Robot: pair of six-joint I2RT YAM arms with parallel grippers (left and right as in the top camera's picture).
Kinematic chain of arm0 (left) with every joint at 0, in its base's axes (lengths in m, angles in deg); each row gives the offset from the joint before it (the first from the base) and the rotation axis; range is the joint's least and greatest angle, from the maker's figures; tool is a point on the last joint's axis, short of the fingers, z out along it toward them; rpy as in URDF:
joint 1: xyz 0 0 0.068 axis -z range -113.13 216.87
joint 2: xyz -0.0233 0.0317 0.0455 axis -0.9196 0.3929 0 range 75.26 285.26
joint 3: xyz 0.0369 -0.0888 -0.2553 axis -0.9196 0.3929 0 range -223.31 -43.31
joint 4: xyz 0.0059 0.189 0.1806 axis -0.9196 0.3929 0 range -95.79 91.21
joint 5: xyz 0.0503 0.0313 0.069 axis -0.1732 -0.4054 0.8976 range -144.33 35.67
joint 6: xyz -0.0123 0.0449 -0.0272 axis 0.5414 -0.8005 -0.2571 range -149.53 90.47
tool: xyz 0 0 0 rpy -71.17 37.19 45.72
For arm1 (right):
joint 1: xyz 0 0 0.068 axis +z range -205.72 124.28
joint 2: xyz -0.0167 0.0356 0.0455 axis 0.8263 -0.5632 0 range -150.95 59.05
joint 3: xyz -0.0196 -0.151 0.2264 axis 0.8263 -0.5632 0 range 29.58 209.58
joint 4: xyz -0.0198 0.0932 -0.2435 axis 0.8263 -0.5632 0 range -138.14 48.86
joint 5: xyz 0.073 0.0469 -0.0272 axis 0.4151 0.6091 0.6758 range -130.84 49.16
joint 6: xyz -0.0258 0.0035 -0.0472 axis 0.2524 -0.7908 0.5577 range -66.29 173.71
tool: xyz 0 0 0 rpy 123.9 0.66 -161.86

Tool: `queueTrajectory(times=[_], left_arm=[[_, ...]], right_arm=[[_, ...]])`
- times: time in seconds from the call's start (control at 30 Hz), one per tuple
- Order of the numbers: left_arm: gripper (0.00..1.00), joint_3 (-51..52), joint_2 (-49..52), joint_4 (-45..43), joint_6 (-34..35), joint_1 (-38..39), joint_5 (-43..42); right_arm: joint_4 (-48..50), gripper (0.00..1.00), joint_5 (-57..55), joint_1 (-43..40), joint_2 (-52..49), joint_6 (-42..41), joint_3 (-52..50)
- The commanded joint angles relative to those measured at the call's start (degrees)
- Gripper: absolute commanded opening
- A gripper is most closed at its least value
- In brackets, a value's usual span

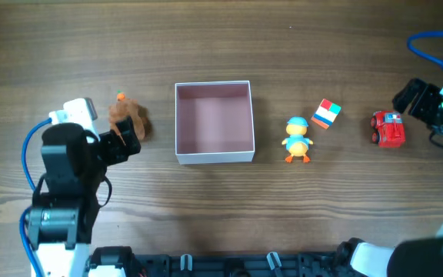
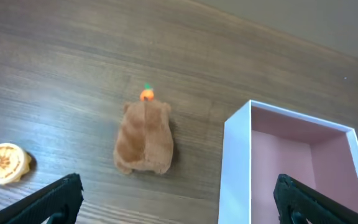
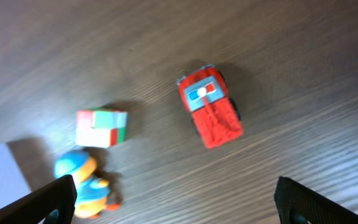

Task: Pack container
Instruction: 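Grasp the red fire truck with the right gripper and lift it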

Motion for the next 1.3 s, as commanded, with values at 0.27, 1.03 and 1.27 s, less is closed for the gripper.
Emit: queueTrajectory(times=[0.27, 1.03, 1.27], left_arm=[[1.00, -1.60, 1.92, 1.51, 0.68, 0.26, -3.69], [1.00, -1.60, 1.95, -0.04, 0.46, 0.26, -3.21], [1.00, -1.60, 1.95, -0.04, 0.46, 0.26, -3.19]], right_arm=[[7.56, 1.00, -6.49, 2.29, -20.87, 15.87, 1.36], [10.43, 0.48, -11.74, 5.66, -30.03, 16.22, 0.81], [10.25, 0.33, -11.74, 5.66, -30.03, 14.78, 0.81]])
